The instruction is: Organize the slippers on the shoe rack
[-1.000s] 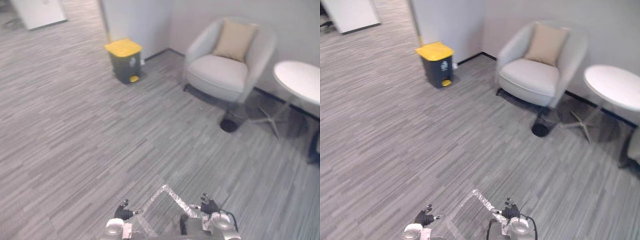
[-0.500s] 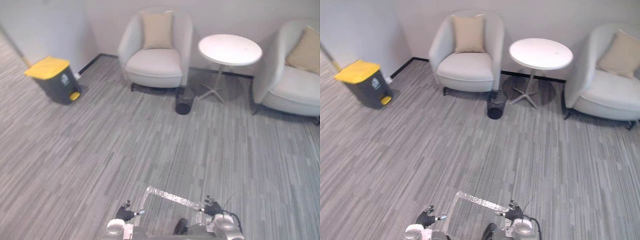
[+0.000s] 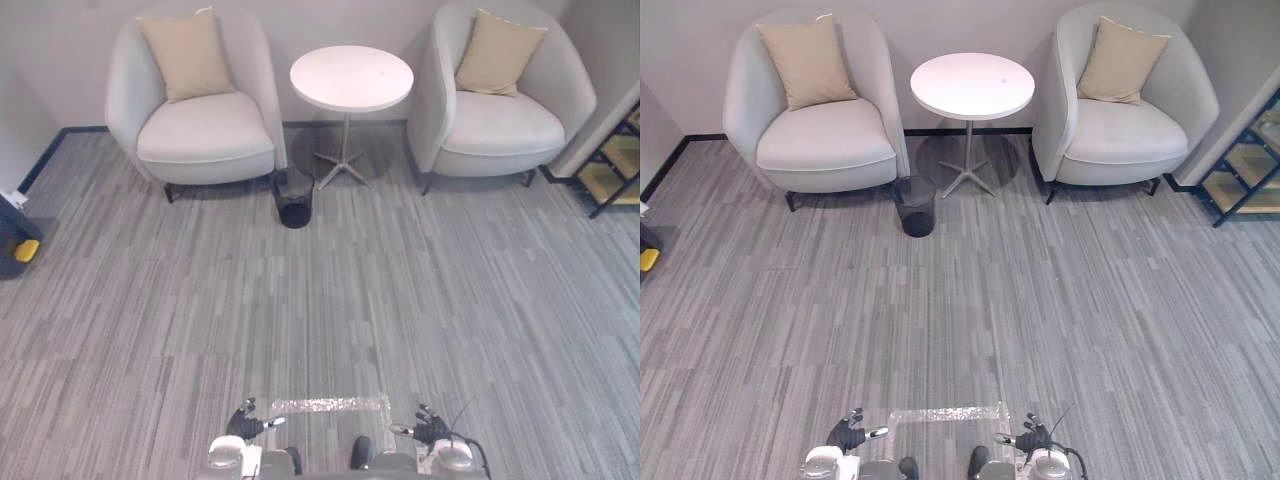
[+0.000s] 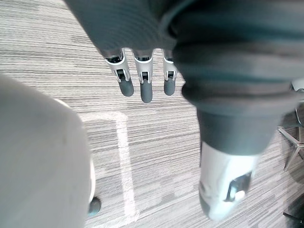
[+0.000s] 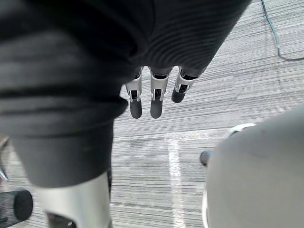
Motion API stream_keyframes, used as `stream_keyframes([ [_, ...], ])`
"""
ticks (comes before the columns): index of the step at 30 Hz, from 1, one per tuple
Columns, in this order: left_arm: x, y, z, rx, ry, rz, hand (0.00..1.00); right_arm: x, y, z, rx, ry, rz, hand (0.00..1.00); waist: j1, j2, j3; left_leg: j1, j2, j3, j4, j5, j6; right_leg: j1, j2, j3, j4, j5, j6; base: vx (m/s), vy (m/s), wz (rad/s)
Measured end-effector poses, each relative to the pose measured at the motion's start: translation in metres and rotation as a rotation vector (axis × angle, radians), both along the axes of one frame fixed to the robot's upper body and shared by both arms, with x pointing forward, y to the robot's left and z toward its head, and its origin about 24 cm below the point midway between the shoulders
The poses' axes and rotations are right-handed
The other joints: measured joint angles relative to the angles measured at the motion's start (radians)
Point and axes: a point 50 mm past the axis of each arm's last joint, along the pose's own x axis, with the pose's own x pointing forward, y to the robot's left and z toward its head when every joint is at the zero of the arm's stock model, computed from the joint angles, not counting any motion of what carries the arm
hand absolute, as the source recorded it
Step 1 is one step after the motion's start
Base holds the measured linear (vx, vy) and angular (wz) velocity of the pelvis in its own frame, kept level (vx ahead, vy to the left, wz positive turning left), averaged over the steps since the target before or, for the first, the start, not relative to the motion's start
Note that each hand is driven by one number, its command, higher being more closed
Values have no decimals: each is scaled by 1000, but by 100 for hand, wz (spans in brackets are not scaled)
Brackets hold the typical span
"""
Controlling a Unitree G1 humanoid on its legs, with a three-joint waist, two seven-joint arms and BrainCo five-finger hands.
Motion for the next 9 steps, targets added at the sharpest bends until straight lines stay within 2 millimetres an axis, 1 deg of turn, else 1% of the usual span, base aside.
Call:
stream_keyframes([
  [1, 0, 0, 0, 1, 1, -3, 0, 1, 0, 0, 0, -3, 2, 0, 0, -1, 1, 8, -2, 1, -7, 0, 0, -13, -9, -5, 40, -5, 7, 74, 157, -6],
  [2, -1, 1, 0, 7, 4, -20, 0, 5, 2, 1, 2, -12, 7, 0, -6, -12, 3, 34, -16, 0, -30, 0, 0, -57, -49, -39, 158, -13, 9, 69, 123, 18],
  [3, -1, 2, 0, 15, 6, -26, 0, 4, 3, 1, 2, -11, 12, 0, -7, -25, 1, 53, -29, -7, -48, 0, 0, -70, -87, -88, 214, -22, -6, 73, 95, 21],
  [4, -1, 3, 0, 15, 7, -26, 0, 4, 4, 1, 0, -8, 17, 0, -8, -24, 2, 56, -31, -9, -53, 0, 0, -70, -92, -100, 215, -25, -9, 70, 49, 20],
  [5, -2, 3, 0, 17, 8, -23, 0, 2, 5, 0, -4, -2, 32, 0, -7, -26, -3, 54, -37, -12, -65, 0, 1, -66, -100, -120, 200, -37, -29, 63, 10, 11],
  [6, -1, 4, 0, 18, 5, -20, 0, 3, 5, 0, -8, -2, 40, 0, -6, -27, -3, 46, -38, -15, -75, 1, 2, -62, -100, -132, 171, -44, -38, 45, 5, 10],
  [7, -1, 4, 0, 18, 5, -20, 0, 3, 5, 0, -9, -2, 39, 0, -6, -27, -3, 41, -40, -18, -75, 2, 3, -60, -98, -135, 158, -46, -39, 27, -3, 9],
  [8, -1, 4, 0, 18, 6, -20, 0, 2, 5, 0, -10, -1, 38, 0, -6, -28, -8, 28, -44, -24, -74, 3, 3, -39, -81, -134, 93, -47, -41, 9, -2, 6],
  [9, -1, 2, 0, 14, 6, -20, 0, 1, 3, -1, -12, 7, 36, 0, -6, -22, -12, 19, -44, -25, -74, 3, 3, -20, -68, -134, 40, -47, -41, 11, -3, 5],
])
